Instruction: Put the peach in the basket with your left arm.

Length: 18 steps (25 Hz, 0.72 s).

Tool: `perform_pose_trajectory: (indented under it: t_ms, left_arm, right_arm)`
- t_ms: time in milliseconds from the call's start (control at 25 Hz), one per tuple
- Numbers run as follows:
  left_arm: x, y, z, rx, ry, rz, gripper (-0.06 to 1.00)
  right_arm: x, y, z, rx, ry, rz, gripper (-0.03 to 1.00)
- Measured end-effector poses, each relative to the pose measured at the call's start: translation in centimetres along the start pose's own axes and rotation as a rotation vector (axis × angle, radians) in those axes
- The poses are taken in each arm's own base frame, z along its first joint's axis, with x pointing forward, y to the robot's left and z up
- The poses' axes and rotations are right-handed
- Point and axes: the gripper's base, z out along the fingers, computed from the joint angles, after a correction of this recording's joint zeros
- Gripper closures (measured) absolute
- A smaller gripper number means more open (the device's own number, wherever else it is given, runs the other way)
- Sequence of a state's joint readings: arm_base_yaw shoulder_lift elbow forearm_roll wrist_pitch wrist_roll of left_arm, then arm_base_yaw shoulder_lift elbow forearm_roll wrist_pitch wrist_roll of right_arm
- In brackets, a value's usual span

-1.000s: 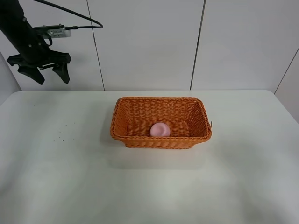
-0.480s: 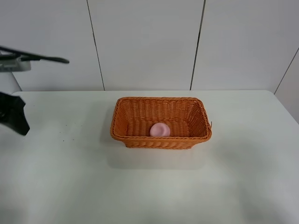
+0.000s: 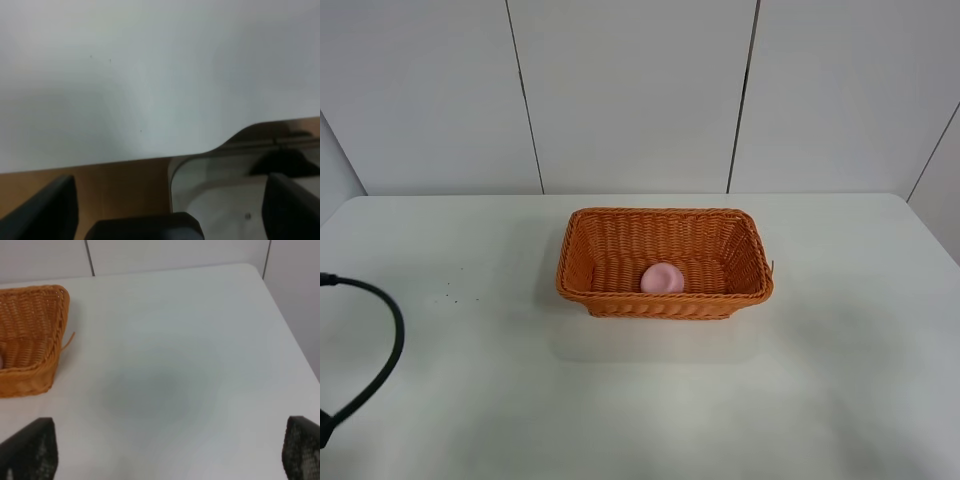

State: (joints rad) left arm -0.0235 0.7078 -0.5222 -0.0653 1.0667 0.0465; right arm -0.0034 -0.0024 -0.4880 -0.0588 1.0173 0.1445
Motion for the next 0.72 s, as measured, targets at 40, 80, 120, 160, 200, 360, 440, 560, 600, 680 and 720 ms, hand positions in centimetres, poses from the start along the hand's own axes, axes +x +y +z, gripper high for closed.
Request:
perform_pose_trajectory:
  t_ms: [40,80,120,160,200,360,440,560,600,680,720]
  left_arm:
    - [0.6,0.0,-0.1,0.000,-0.029,0.003,0.09]
    - [1.2,0.0,-0.5,-0.002,-0.071,0.007,0.09]
    - [1.7,-0.1,-0.9,-0.005,-0.124,0.013,0.09]
    - [2.1,-0.1,-1.4,-0.008,-0.174,0.018,0.09]
    - [2.6,-0.1,-1.7,-0.010,-0.212,0.022,0.09]
    - [4.5,-0.3,-3.0,-0.013,-0.370,0.037,0.09]
    - [5.4,-0.3,-3.4,-0.014,-0.442,0.044,0.09]
    - [6.9,-0.4,-3.9,-0.017,-0.553,0.055,0.09]
    - [7.3,-0.4,-4.1,-0.017,-0.581,0.057,0.09]
    - [8.2,-0.4,-4.3,-0.017,-0.639,0.063,0.09]
    - [8.5,-0.4,-4.3,-0.018,-0.664,0.065,0.09]
  right_arm:
    - [0.0,0.0,0.0,0.000,0.000,0.000,0.27]
    - [0.0,0.0,0.0,0.000,0.000,0.000,0.27]
    - [0.0,0.0,0.0,0.000,0.000,0.000,0.27]
    - [0.0,0.0,0.0,0.000,0.000,0.000,0.27]
    - [0.0,0.0,0.0,0.000,0.000,0.000,0.27]
    - [0.0,0.0,0.0,0.000,0.000,0.000,0.27]
    - [0.0,0.0,0.0,0.000,0.000,0.000,0.27]
    - [0.0,0.0,0.0,0.000,0.000,0.000,0.27]
    - [0.0,0.0,0.0,0.000,0.000,0.000,0.27]
    - [0.0,0.0,0.0,0.000,0.000,0.000,0.27]
    - [0.0,0.0,0.0,0.000,0.000,0.000,0.27]
